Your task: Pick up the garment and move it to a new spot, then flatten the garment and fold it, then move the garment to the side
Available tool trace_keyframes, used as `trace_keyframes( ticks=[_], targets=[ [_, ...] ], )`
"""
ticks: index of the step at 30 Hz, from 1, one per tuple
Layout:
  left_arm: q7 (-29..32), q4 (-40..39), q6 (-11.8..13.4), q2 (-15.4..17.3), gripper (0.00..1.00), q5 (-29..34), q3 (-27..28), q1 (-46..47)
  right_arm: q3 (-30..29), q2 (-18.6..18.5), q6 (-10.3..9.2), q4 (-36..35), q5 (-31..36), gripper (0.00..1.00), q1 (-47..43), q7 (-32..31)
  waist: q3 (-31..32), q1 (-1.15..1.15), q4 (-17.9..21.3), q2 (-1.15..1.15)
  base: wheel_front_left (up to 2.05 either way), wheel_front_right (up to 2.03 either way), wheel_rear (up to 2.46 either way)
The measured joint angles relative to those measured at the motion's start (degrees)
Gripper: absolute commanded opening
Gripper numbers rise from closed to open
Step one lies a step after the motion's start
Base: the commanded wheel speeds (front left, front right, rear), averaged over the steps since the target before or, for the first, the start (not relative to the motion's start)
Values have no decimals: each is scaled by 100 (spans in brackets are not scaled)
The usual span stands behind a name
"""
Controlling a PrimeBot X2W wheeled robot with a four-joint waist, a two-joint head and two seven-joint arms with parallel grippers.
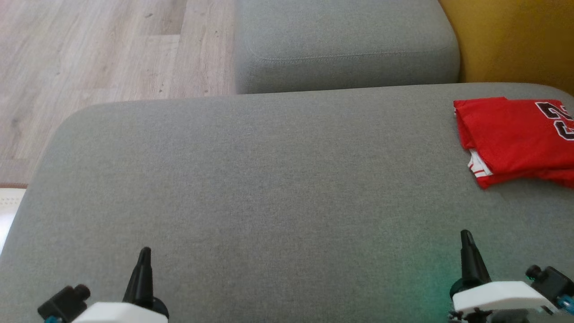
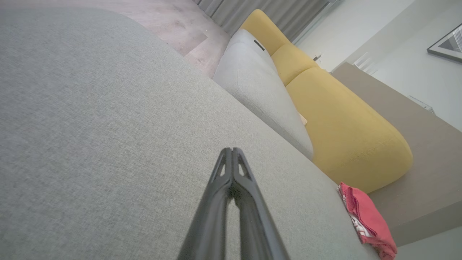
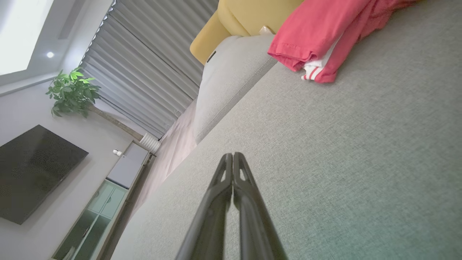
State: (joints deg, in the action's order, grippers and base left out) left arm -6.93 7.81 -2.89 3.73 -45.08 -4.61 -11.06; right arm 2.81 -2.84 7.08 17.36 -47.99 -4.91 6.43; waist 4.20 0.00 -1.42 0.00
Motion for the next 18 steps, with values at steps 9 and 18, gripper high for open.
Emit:
trace_keyframes(
  ticks=[9, 18],
  targets=[
    [148, 121, -49, 2, 0, -637, 76, 116, -132, -1, 0, -5, -578, 0, 90, -166, -57, 0, 19, 0, 0, 0, 0],
    [289, 183, -102, 5, 0, -1270, 167, 348, -220, -2, 0, -21, -1161, 0, 144, -293, -114, 0, 37, 0, 0, 0, 0]
  ],
)
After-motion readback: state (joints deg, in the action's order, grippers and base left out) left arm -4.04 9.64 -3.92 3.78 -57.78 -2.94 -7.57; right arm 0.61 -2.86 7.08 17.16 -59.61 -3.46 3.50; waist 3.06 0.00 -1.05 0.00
